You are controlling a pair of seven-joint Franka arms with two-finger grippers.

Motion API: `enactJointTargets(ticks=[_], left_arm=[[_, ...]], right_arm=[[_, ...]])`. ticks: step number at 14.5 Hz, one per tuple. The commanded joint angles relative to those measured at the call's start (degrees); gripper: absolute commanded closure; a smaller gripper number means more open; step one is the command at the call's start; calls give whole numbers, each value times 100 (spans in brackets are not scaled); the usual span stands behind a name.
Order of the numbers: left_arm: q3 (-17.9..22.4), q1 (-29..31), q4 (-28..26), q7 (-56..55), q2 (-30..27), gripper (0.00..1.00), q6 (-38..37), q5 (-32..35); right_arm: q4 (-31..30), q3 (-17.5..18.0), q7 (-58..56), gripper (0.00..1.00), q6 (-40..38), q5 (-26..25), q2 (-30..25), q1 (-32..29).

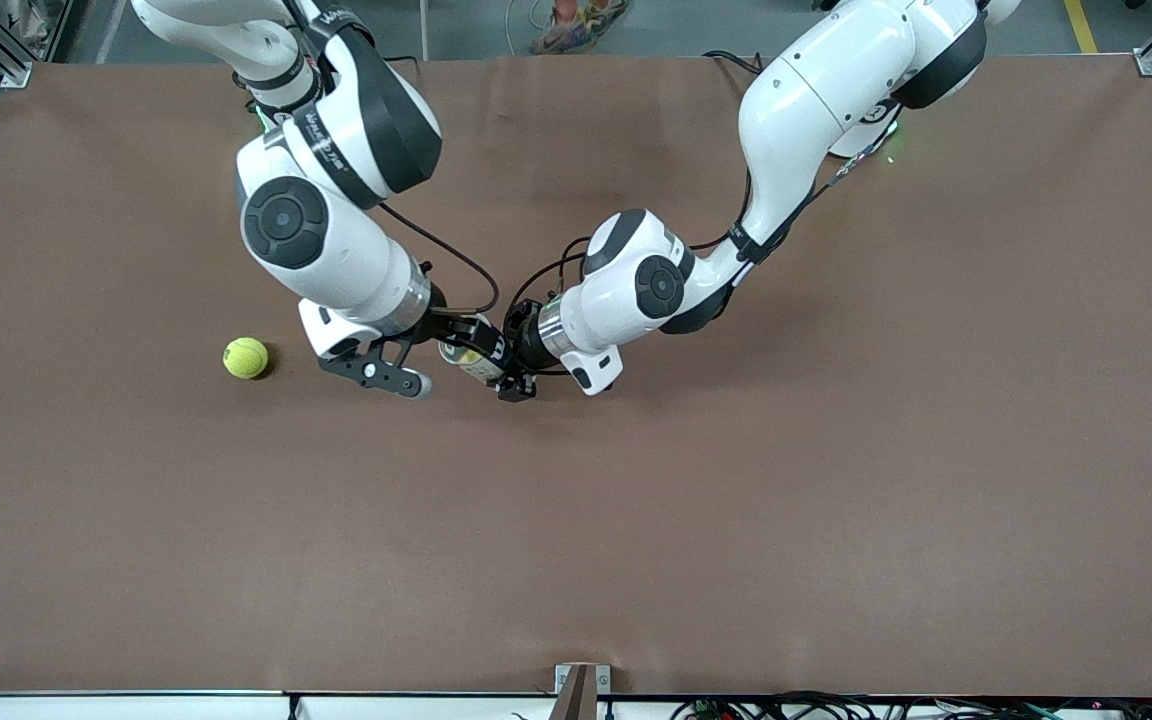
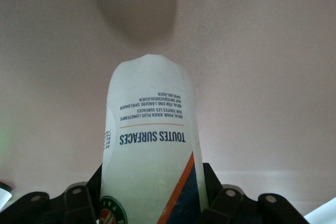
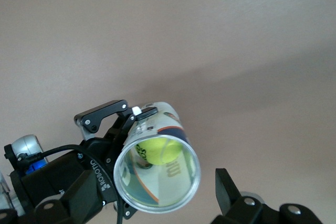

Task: Insert tennis ball vertically with right arm
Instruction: 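Open the right gripper and move it to the second ball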

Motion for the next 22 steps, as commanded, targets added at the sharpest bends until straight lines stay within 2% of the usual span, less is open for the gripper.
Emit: enactJointTargets(ticks=[1,3,5,7,9,12,16,20,22], left_arm=[[-38,-28,118,155,62,28,45,-159],[-38,-37,118,163,62,28,45,-159],[-38,-28,118,190,62,27,45,-159],[-38,-28,118,199,62,25,45,-159],[-38,-37,118,234,62,25,45,-159],[-38,-37,118,234,62,25,45,-159],[-38,-37,118,225,62,25,45,-159],[-38,-37,118,199,62,23,45,-159],[-38,-37,118,181,62,23,45,-159]], right_arm=[[364,7,-615,0,-834,44,-77,-540],[383,7,-1572,0,-1276,9,-200,-1084],[330,7,-2312,0,-1539,-253,-235,-1594],[129,7,-2963,0,-1577,-570,-235,-1982],[-126,7,-3447,0,-1454,-633,-227,-2394],[-1029,7,-4247,0,-665,-668,-314,-2861],[-2366,7,-4583,0,653,-1106,-499,-2994],[-3166,7,-4609,0,1577,-1326,-473,-3073],[-3413,7,-4618,0,1746,-1336,-482,-3082]])
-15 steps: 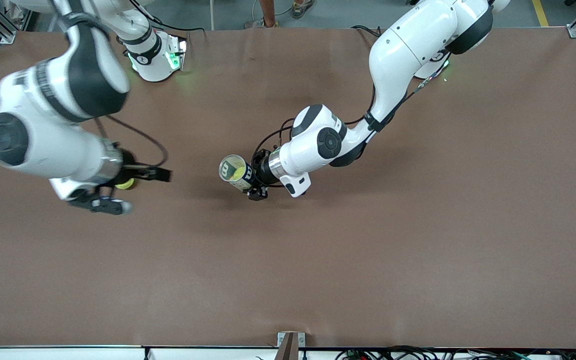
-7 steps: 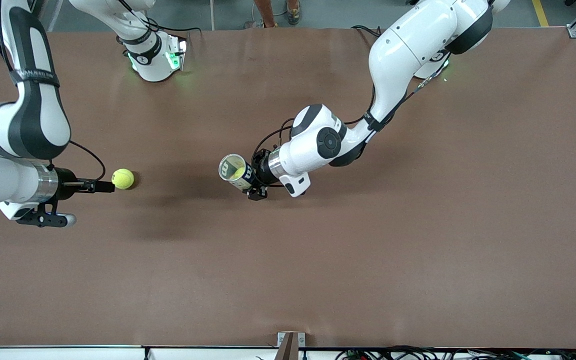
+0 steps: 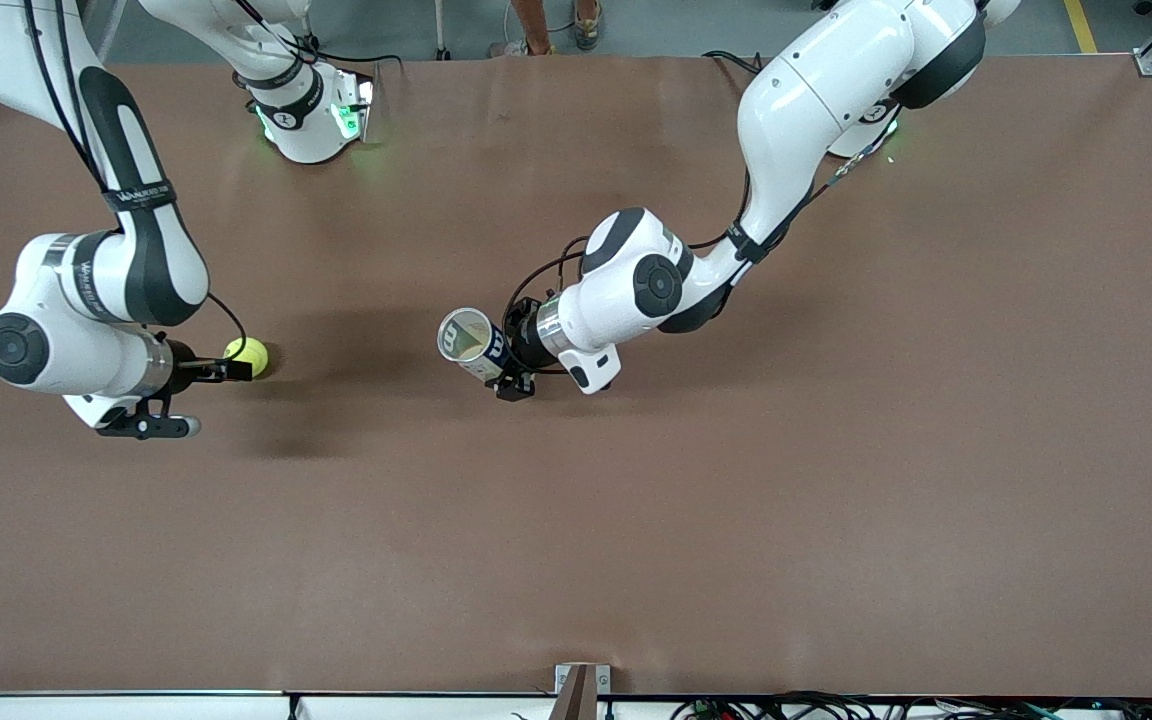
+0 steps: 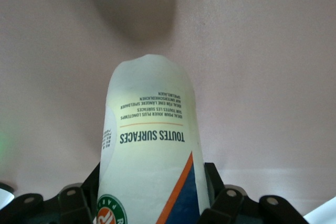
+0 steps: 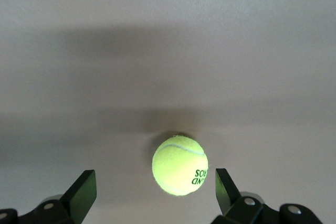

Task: Insert tennis ball vertically with right arm
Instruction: 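Grasp the second tennis ball with the right gripper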

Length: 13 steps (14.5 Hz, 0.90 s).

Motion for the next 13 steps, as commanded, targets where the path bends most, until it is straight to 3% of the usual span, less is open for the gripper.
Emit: enactJointTargets(ticks=[1,7,13], left_arm=[[-32,-23,110,92,57,25,45,-157],[-32,-23,110,83,57,28,45,-166],[-32,-23,110,92,57,28,45,-166]], right_arm=[[-532,104,-70,0,198,-120,-297,-169],[-1147,104,-70,0,899,-120,-253,-283],[-1244,104,-61,0,1059,-120,-148,-310]])
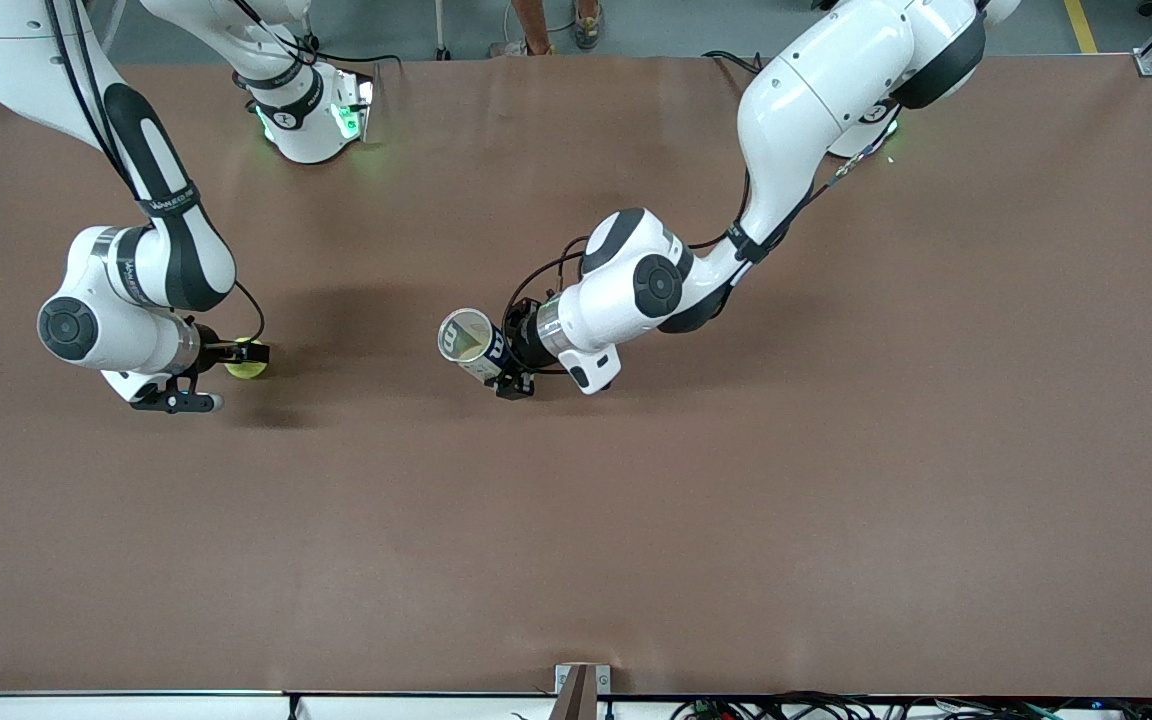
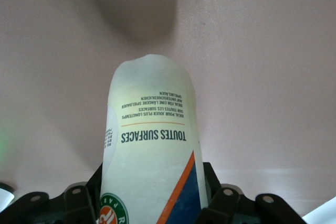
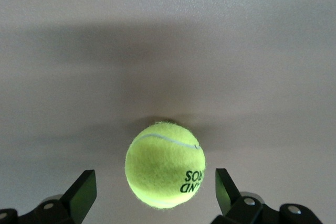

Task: Insert tennis ball vertically with right arm
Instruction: 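Grasp the second tennis ball with the right gripper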

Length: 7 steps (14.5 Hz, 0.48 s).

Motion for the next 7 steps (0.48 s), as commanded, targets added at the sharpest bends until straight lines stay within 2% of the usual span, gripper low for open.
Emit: enactJointTargets(ticks=[1,5,6,7], left_arm=[[-24,-23,101,83,56,28,45,-161],[-24,-23,101,65,56,28,45,-161],[-24,-23,101,65,48,28,45,-161],[-24,-23,101,65,48,28,45,-161]], right_arm=[[-245,99,-28,0,155,-104,-115,-130],[-245,99,-28,1,296,-104,70,-139],[-245,99,-28,4,331,-104,114,-139],[-245,99,-28,12,349,-104,149,-130]])
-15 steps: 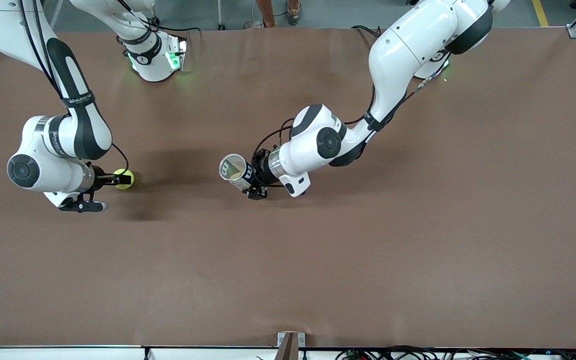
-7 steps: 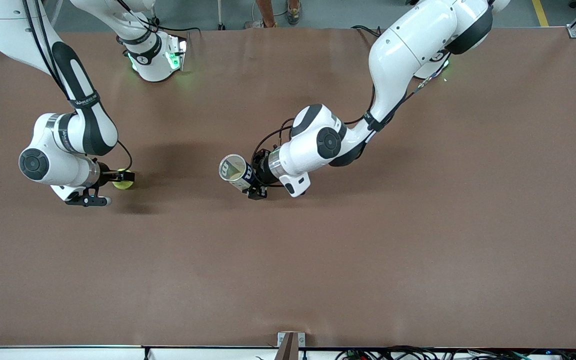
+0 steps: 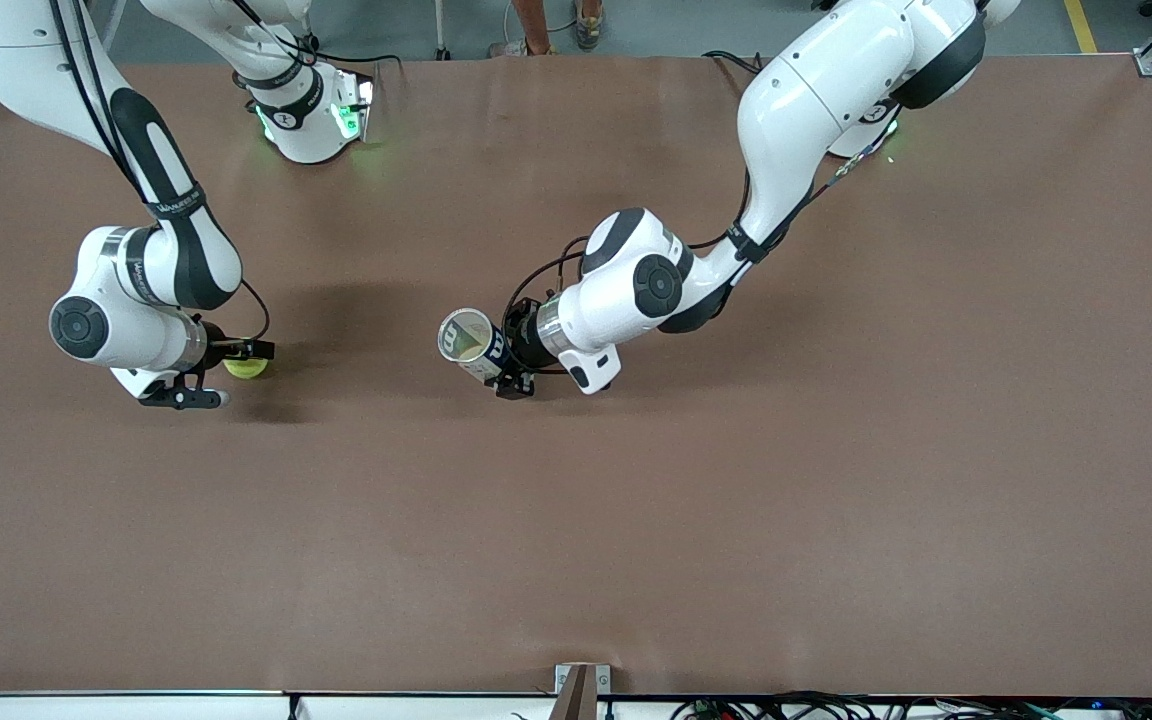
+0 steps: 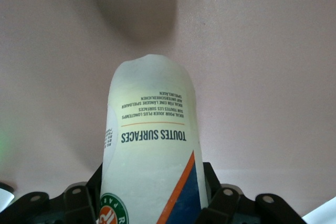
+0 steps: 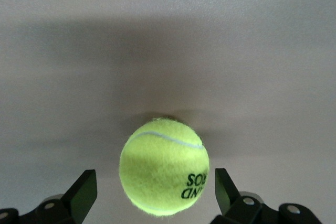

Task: Insert tennis ball vertically with right arm
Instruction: 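Grasp the second tennis ball with the right gripper, then carry the ball over the can and drop it in with the right gripper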

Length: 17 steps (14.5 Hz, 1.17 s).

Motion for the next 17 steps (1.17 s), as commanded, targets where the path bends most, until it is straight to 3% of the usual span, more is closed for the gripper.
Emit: enactJointTargets(ticks=[1,3,5,7,10,14,17], left_arm=[[-24,-23,100,65,48,28,45,-161],[-33,-23,100,57,39,28,45,-170],[-24,-23,100,31,39,28,45,-161],[-24,-23,100,22,39,28,45,-161],[-24,-23,100,30,39,28,45,-161],[-24,-23,100,39,39,28,45,-161],[-33,-23,100,48,30,28,36,-161]], right_arm=[[-87,99,-28,23,151,-104,41,-127],[-78,99,-37,47,142,-104,41,-118],[-52,108,-28,57,99,-104,24,-109],[0,125,-28,60,-102,-104,-90,-66],[491,161,60,61,-1277,-86,-537,240],[1834,178,1041,61,-3141,28,-864,1092],[2697,169,2095,62,-3803,754,-846,1708]])
